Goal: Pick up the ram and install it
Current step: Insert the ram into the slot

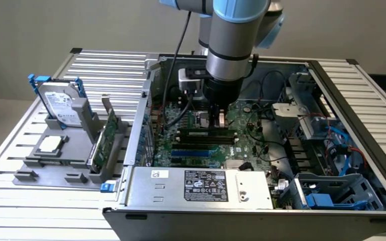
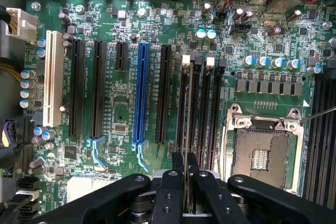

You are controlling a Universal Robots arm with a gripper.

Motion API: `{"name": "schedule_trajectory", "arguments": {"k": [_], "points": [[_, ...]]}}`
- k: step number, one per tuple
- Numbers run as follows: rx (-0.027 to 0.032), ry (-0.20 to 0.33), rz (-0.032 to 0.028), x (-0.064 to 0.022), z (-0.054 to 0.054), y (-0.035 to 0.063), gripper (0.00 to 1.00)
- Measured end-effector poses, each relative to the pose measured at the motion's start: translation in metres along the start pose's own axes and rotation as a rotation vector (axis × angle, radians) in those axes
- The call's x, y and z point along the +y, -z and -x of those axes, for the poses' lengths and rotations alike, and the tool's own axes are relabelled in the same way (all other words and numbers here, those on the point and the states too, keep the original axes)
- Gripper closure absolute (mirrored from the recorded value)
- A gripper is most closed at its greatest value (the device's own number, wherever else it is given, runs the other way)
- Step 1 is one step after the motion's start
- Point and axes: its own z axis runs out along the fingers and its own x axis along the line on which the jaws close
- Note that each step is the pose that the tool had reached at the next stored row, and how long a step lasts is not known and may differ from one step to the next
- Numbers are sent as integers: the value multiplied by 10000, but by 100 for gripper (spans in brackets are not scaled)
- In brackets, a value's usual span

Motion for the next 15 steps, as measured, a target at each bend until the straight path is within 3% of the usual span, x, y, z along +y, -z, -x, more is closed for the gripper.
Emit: {"name": "schedule_trajectory", "arguments": {"k": [15], "points": [[-16,5,-1,-10,-19,-40,86]]}}
